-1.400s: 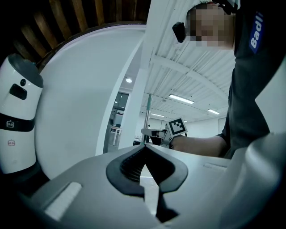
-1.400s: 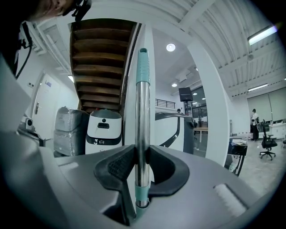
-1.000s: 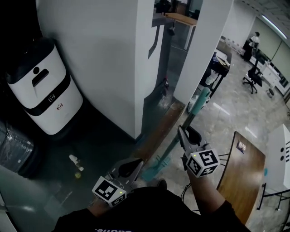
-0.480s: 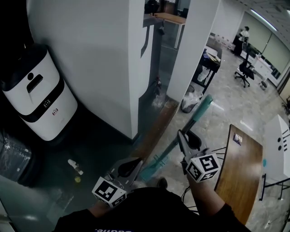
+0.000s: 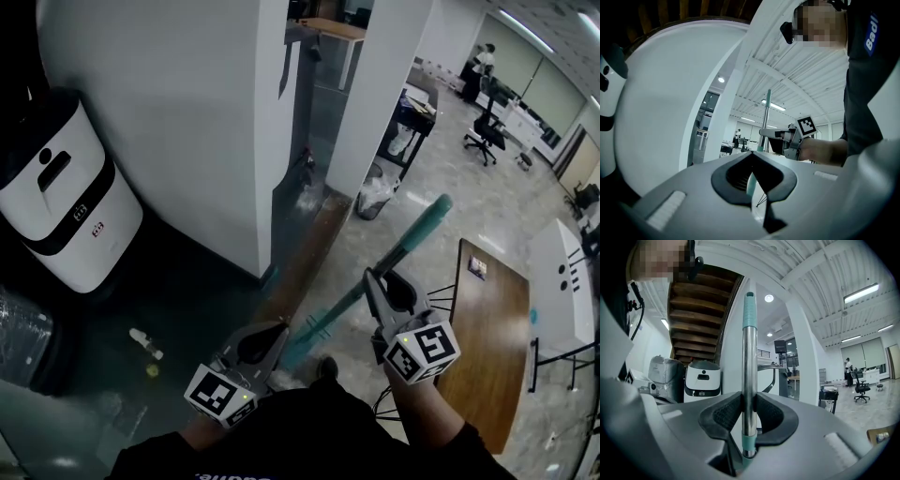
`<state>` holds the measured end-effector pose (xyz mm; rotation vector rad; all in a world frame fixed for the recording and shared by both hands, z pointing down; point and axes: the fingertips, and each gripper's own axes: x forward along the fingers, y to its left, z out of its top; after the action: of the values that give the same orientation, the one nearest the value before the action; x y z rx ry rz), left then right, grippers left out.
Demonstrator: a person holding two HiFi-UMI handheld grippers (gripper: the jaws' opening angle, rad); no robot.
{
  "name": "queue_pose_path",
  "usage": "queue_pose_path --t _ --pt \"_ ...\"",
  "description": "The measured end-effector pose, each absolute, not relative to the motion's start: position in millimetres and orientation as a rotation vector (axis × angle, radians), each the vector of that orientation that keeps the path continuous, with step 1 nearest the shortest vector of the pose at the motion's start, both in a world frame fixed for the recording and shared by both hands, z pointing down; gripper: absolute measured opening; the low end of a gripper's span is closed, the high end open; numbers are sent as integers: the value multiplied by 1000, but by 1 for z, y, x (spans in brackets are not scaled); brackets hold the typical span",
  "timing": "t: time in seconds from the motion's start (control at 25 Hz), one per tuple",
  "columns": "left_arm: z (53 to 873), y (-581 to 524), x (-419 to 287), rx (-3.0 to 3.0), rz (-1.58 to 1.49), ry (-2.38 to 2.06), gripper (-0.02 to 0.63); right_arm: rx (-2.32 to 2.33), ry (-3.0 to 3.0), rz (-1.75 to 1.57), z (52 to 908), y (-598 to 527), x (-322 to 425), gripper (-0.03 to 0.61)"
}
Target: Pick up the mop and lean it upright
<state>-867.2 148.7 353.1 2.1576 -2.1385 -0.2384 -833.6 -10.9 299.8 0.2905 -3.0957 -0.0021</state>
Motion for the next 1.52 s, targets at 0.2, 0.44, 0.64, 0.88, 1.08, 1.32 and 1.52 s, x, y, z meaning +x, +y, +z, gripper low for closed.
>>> queue_pose_path --t 0.2,0.44,0.64,0.88,1.08,1.32,1.52 --pt "356 143 -853 2190 -259 -2082 20 320 -3087 12 298 -2 -808 101" --pt "353 135 -817 2253 -225 -2029 20 335 -3095 32 303 7 -767 101" --pt "342 126 -773 2301 -170 -2018 20 329 -3113 34 308 23 -718 101" --pt "338 120 -676 2344 -112 -1968 20 343 -3128 44 317 44 -625 101" --pt "356 128 -604 2364 -73 -1903 20 376 -3131 44 329 61 -553 101" --pt "357 144 -538 2430 -38 -1783 20 500 -3068 86 343 84 -479 101" --pt "350 161 -503 2536 -48 -1682 20 691 -3019 73 343 109 -414 101"
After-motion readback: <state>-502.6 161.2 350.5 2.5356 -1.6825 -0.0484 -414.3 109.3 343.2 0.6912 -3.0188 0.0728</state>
